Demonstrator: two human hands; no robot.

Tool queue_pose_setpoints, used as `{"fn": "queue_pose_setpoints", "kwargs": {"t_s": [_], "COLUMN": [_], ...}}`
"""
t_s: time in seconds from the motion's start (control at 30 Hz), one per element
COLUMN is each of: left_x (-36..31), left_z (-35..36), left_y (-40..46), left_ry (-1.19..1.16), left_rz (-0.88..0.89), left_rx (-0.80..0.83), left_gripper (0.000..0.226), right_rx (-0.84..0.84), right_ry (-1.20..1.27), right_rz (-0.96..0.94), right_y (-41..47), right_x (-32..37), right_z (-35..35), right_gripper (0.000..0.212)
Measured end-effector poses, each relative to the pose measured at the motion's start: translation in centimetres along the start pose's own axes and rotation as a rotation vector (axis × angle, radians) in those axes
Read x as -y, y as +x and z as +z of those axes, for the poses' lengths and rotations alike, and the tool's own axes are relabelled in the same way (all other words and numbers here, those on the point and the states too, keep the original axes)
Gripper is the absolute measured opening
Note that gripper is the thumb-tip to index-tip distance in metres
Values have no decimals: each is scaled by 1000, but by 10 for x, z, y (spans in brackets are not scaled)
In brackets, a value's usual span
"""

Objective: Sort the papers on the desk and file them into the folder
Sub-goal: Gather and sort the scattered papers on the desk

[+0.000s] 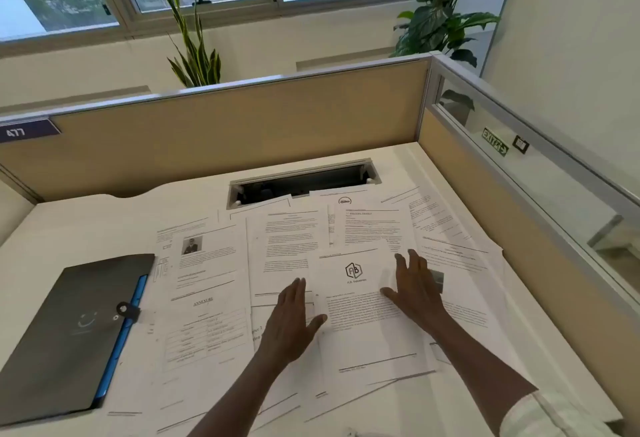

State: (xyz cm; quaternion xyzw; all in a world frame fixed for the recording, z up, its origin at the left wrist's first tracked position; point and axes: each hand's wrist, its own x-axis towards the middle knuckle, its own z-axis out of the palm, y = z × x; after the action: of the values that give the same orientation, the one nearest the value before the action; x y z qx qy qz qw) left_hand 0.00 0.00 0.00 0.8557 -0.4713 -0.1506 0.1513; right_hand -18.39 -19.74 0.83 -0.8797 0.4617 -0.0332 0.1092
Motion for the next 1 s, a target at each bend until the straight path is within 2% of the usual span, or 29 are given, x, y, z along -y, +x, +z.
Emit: {"fn": "queue_pose_setpoints", "kwargs": {"t_s": [0.13,0.27,0.4,0.63,0.73,0.9,1.0], "left_x": [-16,-24,-27,-29,-28,-27,-30], "left_z": [11,22,31,33,32,33,32], "left_y": [1,3,4,6,6,8,12], "left_ry": [-27,5,29,-3,-10,-62,-206], "left_rz": [-62,-60,-72,-83,-81,-109,-155], "left_rx": [-3,21,62,74,76,75,50], "left_gripper": [91,91,90,88,90,96,97], "right_rx": [53,72,58,49,-32,-51,-72], "right_ry": [13,59,127,310,434,404,515], "right_rz": [147,226,247,319,392,325,353], "right_y": [-4,-2,-1,4,4,4,9], "right_x": [-9,-9,-5,9,13,7,0], "right_z": [5,8,7,5,6,7,7], "right_gripper": [95,95,92,105,72,25,22]}}
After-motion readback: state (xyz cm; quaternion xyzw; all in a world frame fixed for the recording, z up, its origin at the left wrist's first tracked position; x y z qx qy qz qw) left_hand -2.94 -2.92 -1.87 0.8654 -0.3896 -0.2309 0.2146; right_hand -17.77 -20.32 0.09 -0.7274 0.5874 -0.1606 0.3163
